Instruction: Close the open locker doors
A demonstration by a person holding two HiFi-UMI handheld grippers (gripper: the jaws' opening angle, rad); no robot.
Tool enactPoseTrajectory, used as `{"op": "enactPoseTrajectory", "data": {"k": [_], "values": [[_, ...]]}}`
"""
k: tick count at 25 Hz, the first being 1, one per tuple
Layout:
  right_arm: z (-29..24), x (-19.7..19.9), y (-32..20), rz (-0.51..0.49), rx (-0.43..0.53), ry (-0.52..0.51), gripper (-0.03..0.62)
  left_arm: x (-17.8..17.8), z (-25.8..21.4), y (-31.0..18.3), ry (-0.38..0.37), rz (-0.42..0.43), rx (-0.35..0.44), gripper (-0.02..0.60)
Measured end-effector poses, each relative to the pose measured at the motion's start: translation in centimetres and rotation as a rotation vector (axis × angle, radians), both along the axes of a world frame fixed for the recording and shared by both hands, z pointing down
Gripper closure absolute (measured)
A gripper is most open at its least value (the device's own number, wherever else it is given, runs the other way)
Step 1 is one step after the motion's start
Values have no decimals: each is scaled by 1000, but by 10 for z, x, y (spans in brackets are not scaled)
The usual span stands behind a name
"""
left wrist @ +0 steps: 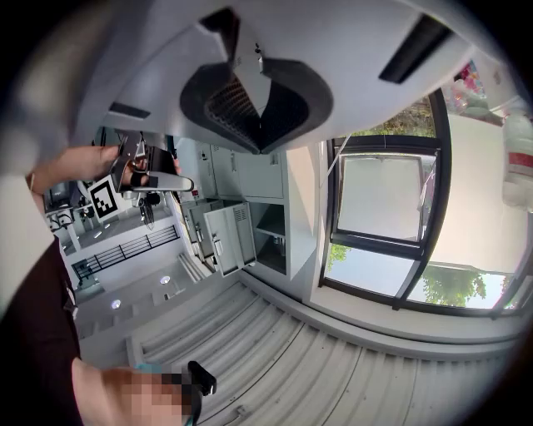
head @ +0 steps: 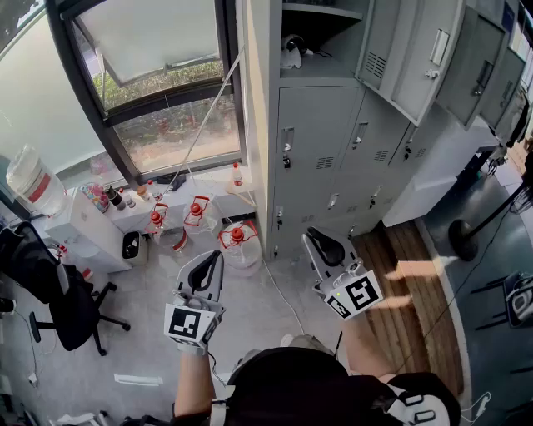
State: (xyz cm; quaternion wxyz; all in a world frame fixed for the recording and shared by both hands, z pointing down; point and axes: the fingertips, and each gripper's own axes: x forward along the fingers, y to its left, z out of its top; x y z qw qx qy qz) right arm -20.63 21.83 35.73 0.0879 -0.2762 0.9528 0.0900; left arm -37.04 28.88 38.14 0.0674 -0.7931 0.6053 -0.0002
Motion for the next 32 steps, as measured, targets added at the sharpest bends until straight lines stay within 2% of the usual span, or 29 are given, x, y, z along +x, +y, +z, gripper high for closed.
{"op": "enactPoseTrajectory", "data": {"k": [9, 19, 25, 32], "values": [[1, 23, -34, -35, 17, 10, 540, 33, 1, -44, -29, -3, 33, 572], [14, 47, -81, -54, -40, -43, 540, 64, 23, -93, -19, 7, -15, 572], [20, 41, -120, -11, -51, -37, 540, 52, 34, -137, 14, 45, -43, 572], [11, 10, -175, 89, -34, -22, 540, 24, 27, -210, 27, 159, -35, 572]]}}
